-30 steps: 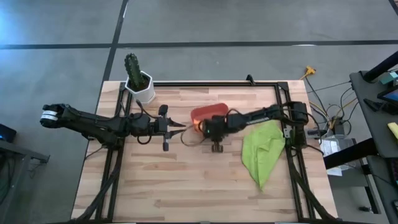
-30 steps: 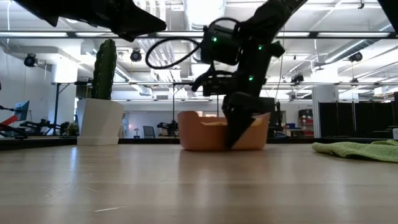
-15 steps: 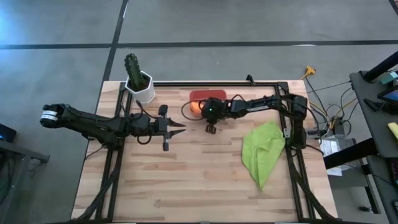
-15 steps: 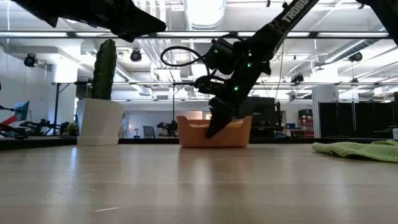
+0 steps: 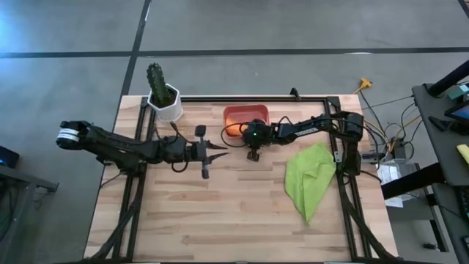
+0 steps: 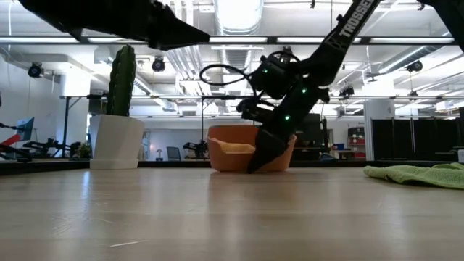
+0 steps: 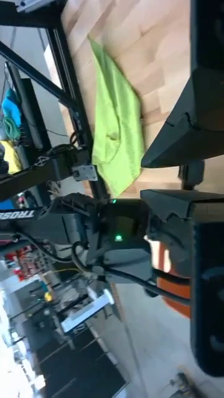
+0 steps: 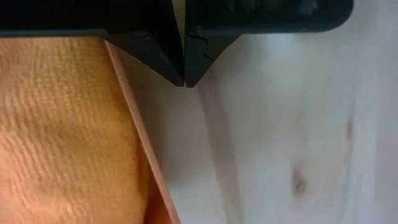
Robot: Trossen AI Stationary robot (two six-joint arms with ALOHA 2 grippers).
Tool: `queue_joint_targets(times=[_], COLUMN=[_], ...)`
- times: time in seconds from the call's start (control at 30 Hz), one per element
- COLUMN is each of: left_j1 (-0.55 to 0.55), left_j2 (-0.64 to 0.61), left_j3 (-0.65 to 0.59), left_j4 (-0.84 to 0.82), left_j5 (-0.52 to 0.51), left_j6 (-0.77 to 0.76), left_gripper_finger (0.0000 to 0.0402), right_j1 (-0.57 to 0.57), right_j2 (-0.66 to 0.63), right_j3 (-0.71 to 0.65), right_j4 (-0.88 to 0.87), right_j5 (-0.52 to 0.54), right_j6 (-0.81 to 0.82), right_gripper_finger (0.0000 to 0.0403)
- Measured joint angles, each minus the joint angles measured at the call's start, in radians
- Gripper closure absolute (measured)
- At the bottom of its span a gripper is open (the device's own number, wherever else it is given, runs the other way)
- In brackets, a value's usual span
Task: Roll microfiber towels into tight, uniform cylinder then place into a basket
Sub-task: Move the orange bin to the top of the table, then fold the green microfiber cloth
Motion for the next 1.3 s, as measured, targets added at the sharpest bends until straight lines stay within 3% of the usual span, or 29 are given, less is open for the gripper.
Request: queue_joint_targets(times=[0.23, 0.53, 0.73, 0.9, 1.03, 1.2, 1.3], left_j1=[0.002, 0.0, 0.0, 0.0, 0.0, -0.003, -0.019], left_j2=[0.125, 0.179, 0.243, 0.342, 0.461, 0.618, 0.708], left_j3=[0.073, 0.151, 0.218, 0.374, 0.513, 0.661, 0.771], left_j4=[0.053, 0.054, 0.029, -0.139, -0.264, -0.261, -0.26], left_j5=[-0.015, 0.004, 0.247, 0.334, 0.445, 0.758, 0.795], left_j6=[0.086, 0.076, 0.033, 0.037, 0.088, 0.089, 0.082], left_gripper_finger=[0.035, 0.035, 0.035, 0.035, 0.035, 0.035, 0.035], right_j1=[0.011, 0.099, 0.195, 0.29, 0.353, 0.417, 0.447], right_j2=[-0.144, -0.475, -0.755, -0.919, -0.99, -1.042, -1.062], right_j3=[-0.041, -0.175, -0.275, -0.383, -0.432, -0.445, -0.441], right_j4=[-0.052, -0.149, -0.302, -0.34, -0.349, -0.413, -0.505], right_j5=[-0.032, -0.021, -0.021, -0.021, -0.018, 0.063, 0.127], right_j6=[0.026, 0.071, 0.253, 0.44, 0.508, 0.563, 0.619], right_gripper_finger=[0.0394, 0.0394, 0.0394, 0.0394, 0.0394, 0.0394, 0.0394])
